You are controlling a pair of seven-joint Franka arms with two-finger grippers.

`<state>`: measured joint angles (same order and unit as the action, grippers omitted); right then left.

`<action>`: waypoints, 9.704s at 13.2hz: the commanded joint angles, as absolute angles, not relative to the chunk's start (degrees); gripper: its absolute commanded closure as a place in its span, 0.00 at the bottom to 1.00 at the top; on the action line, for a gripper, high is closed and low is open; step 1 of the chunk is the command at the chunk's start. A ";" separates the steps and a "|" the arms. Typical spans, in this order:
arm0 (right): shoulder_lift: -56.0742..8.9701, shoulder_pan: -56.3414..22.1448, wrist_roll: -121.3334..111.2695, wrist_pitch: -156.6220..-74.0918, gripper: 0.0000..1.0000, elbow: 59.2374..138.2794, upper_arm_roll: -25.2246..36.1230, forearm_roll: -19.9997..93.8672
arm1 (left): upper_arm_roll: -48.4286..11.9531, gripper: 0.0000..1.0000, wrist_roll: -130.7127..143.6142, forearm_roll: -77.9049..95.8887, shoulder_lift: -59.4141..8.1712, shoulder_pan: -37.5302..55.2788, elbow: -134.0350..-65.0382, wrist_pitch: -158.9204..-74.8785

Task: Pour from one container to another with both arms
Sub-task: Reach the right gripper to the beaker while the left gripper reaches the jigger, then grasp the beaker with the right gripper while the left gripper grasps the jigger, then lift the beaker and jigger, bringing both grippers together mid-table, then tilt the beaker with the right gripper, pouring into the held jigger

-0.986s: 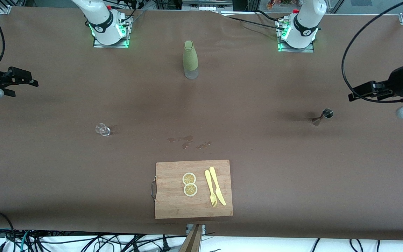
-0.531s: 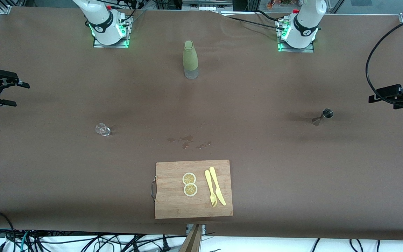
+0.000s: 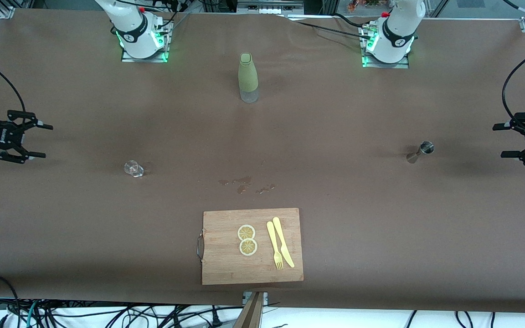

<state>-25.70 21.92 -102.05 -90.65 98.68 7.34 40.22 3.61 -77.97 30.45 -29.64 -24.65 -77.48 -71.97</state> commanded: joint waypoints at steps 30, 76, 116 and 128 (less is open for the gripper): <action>-51.77 10.20 -154.69 -96.59 0.07 106.44 6.42 81.39 | 3.25 0.00 -158.82 54.93 -54.05 -31.55 -97.82 -77.60; -44.47 -29.00 -86.41 -98.53 0.92 80.24 4.57 63.90 | 0.70 1.00 -136.23 96.41 -53.88 21.00 -90.97 -102.39; -44.74 -33.67 -58.62 -98.88 0.90 70.76 5.01 45.35 | 1.14 1.00 -141.23 94.83 -54.93 23.03 -88.85 -105.65; -45.18 -34.19 -57.66 -100.72 0.90 70.22 4.75 45.27 | 1.14 1.00 -141.68 94.83 -55.11 22.85 -88.59 -104.85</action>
<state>-44.61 -34.06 -59.78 -100.70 71.60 5.20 45.84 1.20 -139.47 95.60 -54.99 22.88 -89.32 -104.68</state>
